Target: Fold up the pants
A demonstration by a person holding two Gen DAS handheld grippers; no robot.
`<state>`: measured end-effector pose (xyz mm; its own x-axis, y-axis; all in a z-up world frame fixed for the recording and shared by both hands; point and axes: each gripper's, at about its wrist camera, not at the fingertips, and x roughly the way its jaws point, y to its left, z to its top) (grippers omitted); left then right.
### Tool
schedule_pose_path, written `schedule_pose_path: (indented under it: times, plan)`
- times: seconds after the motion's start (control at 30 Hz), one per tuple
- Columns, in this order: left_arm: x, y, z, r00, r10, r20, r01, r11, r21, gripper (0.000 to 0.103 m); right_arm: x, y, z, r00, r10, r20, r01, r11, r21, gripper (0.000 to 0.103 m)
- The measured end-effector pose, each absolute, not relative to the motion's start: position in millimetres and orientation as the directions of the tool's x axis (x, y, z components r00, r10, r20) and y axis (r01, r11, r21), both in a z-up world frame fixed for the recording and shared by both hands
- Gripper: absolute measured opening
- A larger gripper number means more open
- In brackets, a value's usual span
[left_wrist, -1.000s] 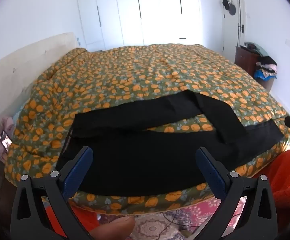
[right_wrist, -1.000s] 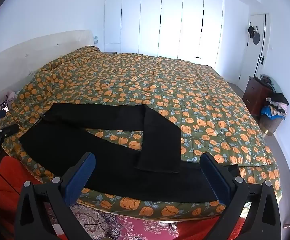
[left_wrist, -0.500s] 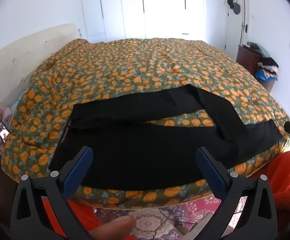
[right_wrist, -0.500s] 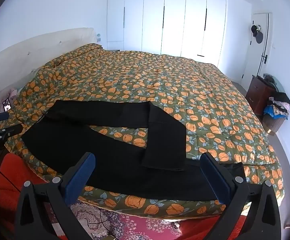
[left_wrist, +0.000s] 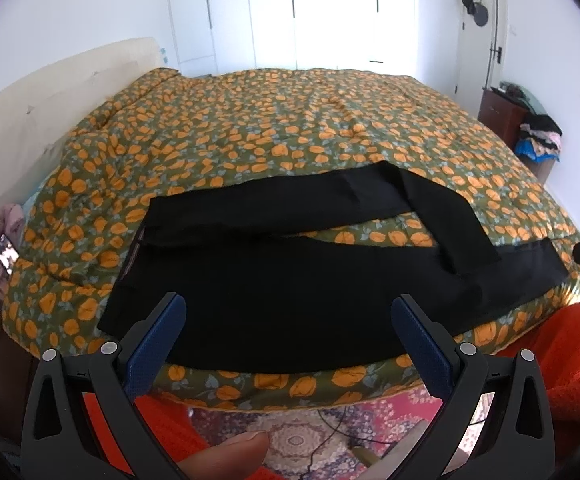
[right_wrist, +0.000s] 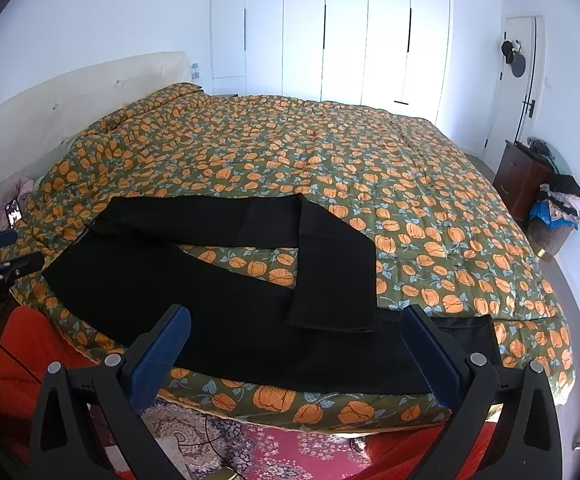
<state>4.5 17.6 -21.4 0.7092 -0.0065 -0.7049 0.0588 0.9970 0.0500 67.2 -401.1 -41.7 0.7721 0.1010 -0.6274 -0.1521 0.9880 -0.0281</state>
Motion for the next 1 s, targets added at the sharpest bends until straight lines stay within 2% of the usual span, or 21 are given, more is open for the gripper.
schedule_pose_path:
  times: [1.0]
  plan:
    - [17.3, 20.0, -42.9, 0.637, 0.045, -0.77, 0.03, 0.996, 0.083, 0.103, 71.5, -413.1, -59.4, 0.743, 0.052, -0.667, -0.106, 0.993, -0.041, 0.103]
